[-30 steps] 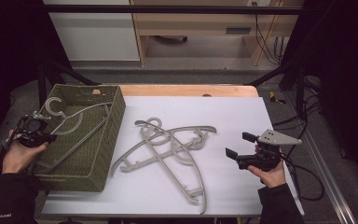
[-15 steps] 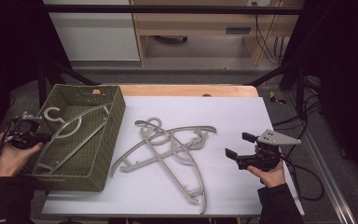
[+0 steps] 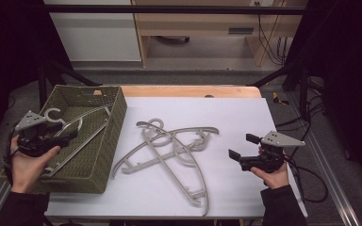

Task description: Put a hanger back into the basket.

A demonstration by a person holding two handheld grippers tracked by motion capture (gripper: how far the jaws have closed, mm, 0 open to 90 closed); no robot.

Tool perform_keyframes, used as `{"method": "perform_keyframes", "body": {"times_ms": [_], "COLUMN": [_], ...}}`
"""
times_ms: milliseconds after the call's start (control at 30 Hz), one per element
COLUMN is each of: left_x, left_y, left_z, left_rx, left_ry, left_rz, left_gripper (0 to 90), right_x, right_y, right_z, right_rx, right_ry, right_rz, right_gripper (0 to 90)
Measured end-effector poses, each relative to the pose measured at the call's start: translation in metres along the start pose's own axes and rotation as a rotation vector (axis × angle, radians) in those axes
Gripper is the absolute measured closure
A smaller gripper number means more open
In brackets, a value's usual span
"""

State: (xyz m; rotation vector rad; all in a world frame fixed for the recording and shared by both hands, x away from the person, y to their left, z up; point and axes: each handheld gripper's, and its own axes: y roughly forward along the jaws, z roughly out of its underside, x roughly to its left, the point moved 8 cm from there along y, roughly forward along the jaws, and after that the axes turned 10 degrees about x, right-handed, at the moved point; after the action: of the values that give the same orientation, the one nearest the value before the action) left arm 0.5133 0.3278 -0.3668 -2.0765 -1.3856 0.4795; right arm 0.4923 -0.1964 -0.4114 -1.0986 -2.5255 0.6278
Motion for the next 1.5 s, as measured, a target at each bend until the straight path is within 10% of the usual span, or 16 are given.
{"method": "perform_keyframes", "body": {"times_ms": [267, 667, 1500], "left_x": [-0.07, -0.146, -0.308], "left_y": [0.006, 0.026, 0.104], "left_z": [-0.012, -0.005, 0.028], "left_rx": [-0.08, -0.126, 0.141], "left_ry": [0.037, 0.124, 0.337], "left_rz": [0.107, 0.233, 0.47], "left_gripper": [14.0, 13.2, 24.4], "right_x": [0.0, 0.001, 0.001], "right_y": [-0.001, -0.001, -0.006], "right_z": [0.0, 0.004, 0.003], "right_rx": [-0.003, -0.002, -0.019], "right_ry": [0.0, -0.002, -0.003], "right_rz": [0.002, 0.004, 0.011], "right_gripper": [7.2, 6.8, 6.6]}}
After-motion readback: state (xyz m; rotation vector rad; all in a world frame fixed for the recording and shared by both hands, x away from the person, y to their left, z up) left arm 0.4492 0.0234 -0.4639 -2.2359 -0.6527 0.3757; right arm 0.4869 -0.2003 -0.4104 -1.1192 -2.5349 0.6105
